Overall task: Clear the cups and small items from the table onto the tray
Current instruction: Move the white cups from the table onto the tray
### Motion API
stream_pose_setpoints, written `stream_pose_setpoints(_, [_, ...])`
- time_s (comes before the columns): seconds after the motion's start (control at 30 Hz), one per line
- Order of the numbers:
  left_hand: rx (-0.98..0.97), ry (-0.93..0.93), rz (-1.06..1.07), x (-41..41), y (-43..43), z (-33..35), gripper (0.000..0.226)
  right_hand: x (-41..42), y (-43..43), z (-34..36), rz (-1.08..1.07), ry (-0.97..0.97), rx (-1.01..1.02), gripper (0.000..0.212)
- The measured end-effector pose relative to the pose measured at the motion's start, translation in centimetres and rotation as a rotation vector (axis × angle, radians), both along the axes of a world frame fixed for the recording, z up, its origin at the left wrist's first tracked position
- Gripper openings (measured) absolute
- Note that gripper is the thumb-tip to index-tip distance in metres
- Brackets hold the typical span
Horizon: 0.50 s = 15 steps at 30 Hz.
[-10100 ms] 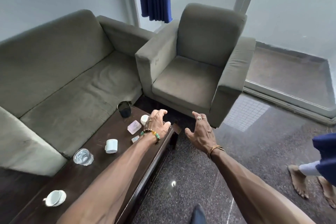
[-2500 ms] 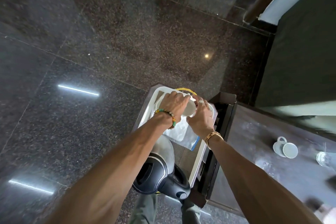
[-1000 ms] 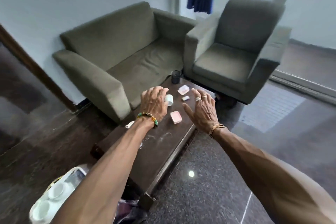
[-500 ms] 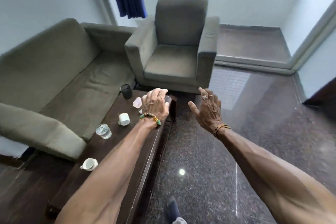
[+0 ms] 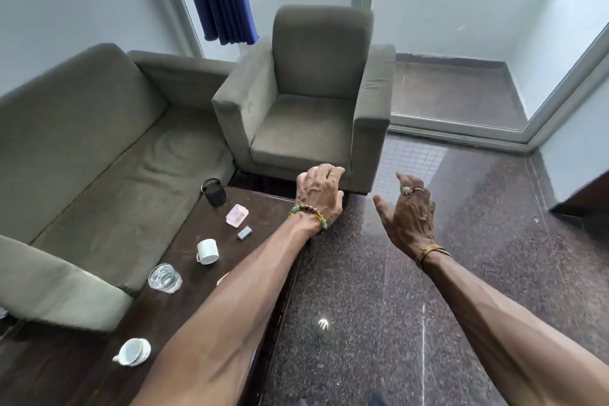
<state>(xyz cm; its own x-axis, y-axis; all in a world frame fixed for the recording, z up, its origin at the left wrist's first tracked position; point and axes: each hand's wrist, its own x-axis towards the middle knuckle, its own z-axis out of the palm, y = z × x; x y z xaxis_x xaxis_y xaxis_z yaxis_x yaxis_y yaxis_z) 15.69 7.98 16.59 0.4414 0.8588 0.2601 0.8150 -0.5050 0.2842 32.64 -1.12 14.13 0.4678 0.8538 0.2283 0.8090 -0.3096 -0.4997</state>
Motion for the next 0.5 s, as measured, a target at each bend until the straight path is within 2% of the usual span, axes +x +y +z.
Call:
stream_pose_setpoints(0.13, [-0.023, 0.011, 0.041, 2.1, 2.8, -1.4, 0.049, 2.6, 3.5, -1.5, 0.048, 0.012, -0.074, 0.066])
stream_pose_setpoints(0.3, [-0.035, 0.025, 0.153, 2.9, 6.7, -1.8, 0.050, 4.8, 10.1, -1.0, 0.172, 0.009, -0.070, 0.070])
stream_pose_setpoints(0.5, [-0.040, -0.006, 0.333, 1.2, 10.0, -1.0, 0.050, 3.5, 17.6, 0.4, 0.315, 0.020, -0.047, 0.069])
